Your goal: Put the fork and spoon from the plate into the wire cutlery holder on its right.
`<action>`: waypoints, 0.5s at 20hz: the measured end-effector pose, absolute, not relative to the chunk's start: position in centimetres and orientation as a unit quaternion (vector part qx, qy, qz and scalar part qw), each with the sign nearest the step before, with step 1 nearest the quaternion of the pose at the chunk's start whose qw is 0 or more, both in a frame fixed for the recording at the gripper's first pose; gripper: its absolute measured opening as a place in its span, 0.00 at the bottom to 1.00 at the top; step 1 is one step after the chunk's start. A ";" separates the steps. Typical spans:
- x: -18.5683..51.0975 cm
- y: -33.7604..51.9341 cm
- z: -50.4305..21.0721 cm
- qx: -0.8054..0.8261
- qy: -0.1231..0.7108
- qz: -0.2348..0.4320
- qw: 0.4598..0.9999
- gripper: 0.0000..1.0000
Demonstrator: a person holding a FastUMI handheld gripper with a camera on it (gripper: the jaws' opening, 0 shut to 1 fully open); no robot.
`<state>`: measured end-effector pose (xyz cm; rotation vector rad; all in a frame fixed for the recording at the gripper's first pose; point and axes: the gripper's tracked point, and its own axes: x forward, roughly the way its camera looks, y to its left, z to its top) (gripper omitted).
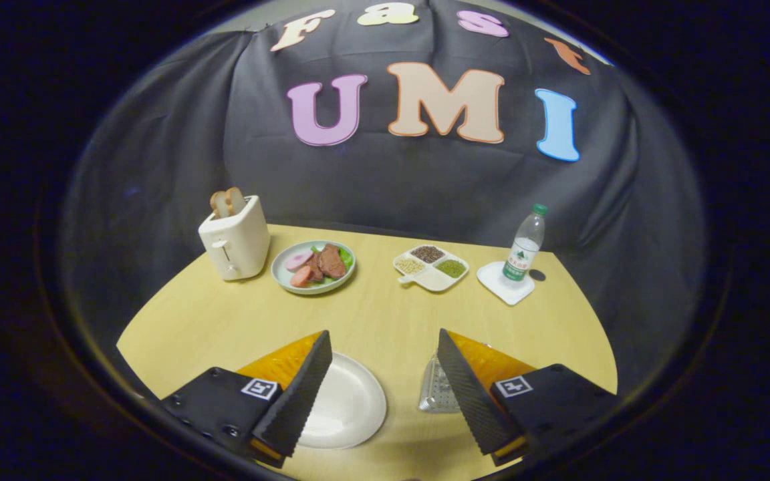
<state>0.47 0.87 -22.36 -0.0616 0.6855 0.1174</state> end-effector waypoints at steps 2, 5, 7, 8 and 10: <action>0.1 2.3 -22.6 -0.050 0.327 0.066 0.942 1.00; -0.5 4.4 -23.6 -0.055 0.330 0.077 0.939 1.00; -1.0 5.7 -24.6 -0.048 0.341 0.084 0.935 1.00; -1.4 6.3 -25.4 -0.046 0.348 0.088 0.932 1.00; -2.2 7.5 -26.5 -0.044 0.362 0.096 0.926 1.00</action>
